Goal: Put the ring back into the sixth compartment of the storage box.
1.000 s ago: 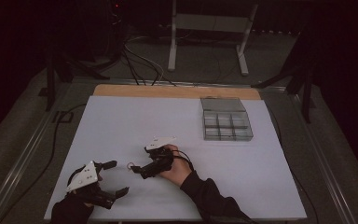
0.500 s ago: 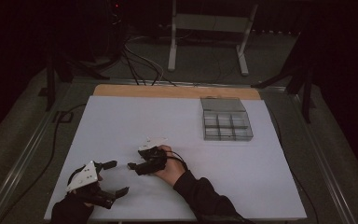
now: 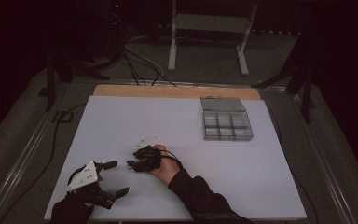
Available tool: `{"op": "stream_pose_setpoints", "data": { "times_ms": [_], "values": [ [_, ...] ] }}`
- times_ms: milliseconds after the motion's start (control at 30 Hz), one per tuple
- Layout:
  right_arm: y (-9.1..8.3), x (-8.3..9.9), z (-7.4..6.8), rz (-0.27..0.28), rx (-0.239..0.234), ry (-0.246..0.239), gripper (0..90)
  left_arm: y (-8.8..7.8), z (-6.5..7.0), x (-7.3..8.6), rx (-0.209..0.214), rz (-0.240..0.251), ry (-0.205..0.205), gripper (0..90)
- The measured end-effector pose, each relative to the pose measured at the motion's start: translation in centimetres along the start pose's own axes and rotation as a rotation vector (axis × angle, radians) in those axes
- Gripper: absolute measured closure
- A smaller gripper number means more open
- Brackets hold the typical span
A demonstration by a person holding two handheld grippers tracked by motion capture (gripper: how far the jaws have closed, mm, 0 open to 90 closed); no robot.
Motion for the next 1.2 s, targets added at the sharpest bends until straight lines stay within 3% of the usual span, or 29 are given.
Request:
{"op": "stream_pose_setpoints", "data": {
  "times_ms": [300, 533, 667, 700, 1200],
  "values": [
    [0.7, 0.0, -0.1, -0.036, 0.026, -0.037, 66.3, 0.0, 0.0, 0.0, 0.003, 0.001, -0.001, 0.5],
    [0.8, 0.1, 0.1, -0.052, 0.038, -0.039, 72.6, 0.0, 0.0, 0.1, 0.005, -0.005, -0.006, 0.5],
    [0.8, 0.1, -0.2, -0.057, 0.046, -0.060, 74.4, 0.0, 0.0, 0.1, 0.006, -0.005, -0.004, 0.5],
    [0.8, 0.2, -0.3, -0.061, 0.053, -0.086, 75.2, 0.0, 0.0, 0.0, 0.007, -0.004, -0.006, 0.5],
    [1.0, -0.1, 0.0, -0.108, 0.030, -0.081, 86.2, 0.1, 0.1, 0.1, 0.008, -0.007, -0.004, 0.5]
  ]
}}
Point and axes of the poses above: each handheld gripper's, and its own axes: y roughly forward along the jaws, x roughly out of its underside, z roughly to its right, the point moved 6 cm from there along y, roughly forward along the jaws, and after that the axes turned 7 degrees about -y, right-handed, at the moved point
